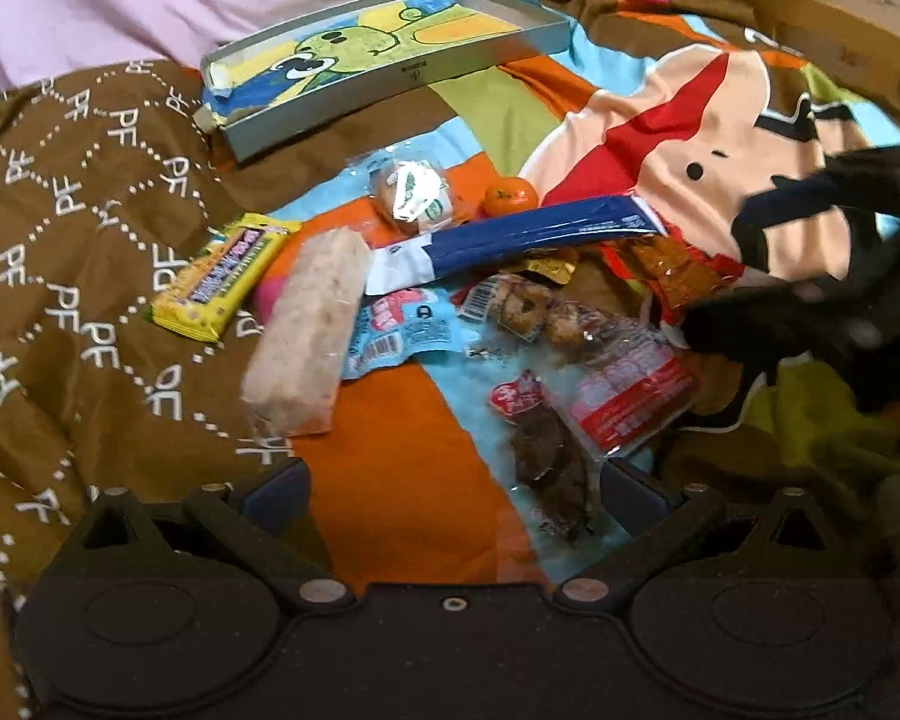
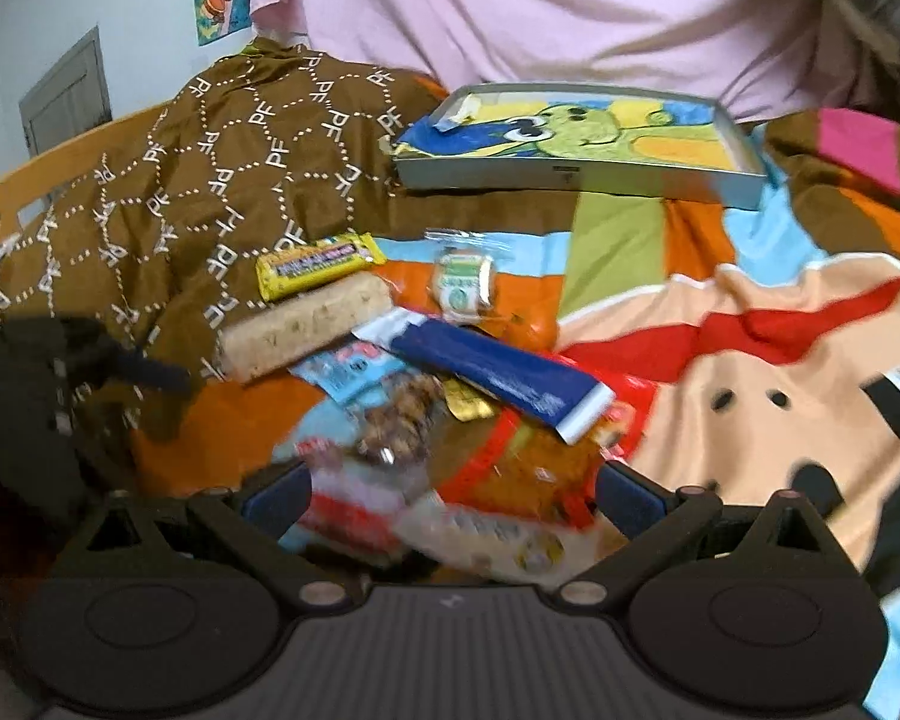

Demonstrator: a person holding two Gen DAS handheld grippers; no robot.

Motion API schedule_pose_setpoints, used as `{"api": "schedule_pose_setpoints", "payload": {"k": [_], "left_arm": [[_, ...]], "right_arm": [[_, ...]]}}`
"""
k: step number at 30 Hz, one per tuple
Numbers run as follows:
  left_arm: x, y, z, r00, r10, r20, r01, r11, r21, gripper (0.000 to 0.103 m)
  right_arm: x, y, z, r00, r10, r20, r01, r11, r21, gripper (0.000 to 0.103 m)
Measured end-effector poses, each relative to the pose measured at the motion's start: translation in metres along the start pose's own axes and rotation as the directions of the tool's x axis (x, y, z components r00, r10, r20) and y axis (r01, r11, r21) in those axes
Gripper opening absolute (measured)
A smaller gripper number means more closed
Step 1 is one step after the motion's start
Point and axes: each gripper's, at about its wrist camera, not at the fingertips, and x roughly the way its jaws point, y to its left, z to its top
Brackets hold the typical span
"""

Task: Organize snacks
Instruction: 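Grasp the dark jerky packet with the left tool while the right tool grasps the clear nut bag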

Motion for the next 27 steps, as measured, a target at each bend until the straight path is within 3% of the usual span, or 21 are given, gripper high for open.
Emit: {"api": "schedule_pose_setpoints", "payload": {"k": [5, 10, 16, 20, 27], "left_arm": [[0.001, 0.0, -0.001, 0.999, -0.03, 0.014, 0.03, 1.0, -0.004, 0.102], [0.008, -0.003, -0.003, 0.998, -0.059, -0.017, 0.059, 0.998, 0.017, 0.102], [0.011, -0.001, -0.003, 0.995, -0.095, -0.019, 0.095, 0.995, 0.013, 0.102], [0.013, 0.002, -0.002, 0.994, -0.11, -0.026, 0.11, 0.994, 0.002, 0.102], [0.013, 0.006, -0.001, 0.993, -0.115, -0.022, 0.115, 0.993, -0.018, 0.102]], "right_arm": [[0.027, 0.001, 0.026, 0.994, 0.087, -0.069, -0.084, 0.995, 0.048, 0.103], [0.058, -0.001, 0.039, 0.973, 0.17, -0.158, -0.146, 0.977, 0.154, 0.088], [0.084, 0.005, 0.041, 0.964, 0.125, -0.234, -0.084, 0.98, 0.178, 0.074], [0.095, 0.005, 0.036, 0.964, 0.04, -0.264, 0.011, 0.982, 0.188, 0.052], [0.079, -0.011, 0.023, 0.973, 0.065, -0.224, -0.001, 0.961, 0.278, 0.045]]}}
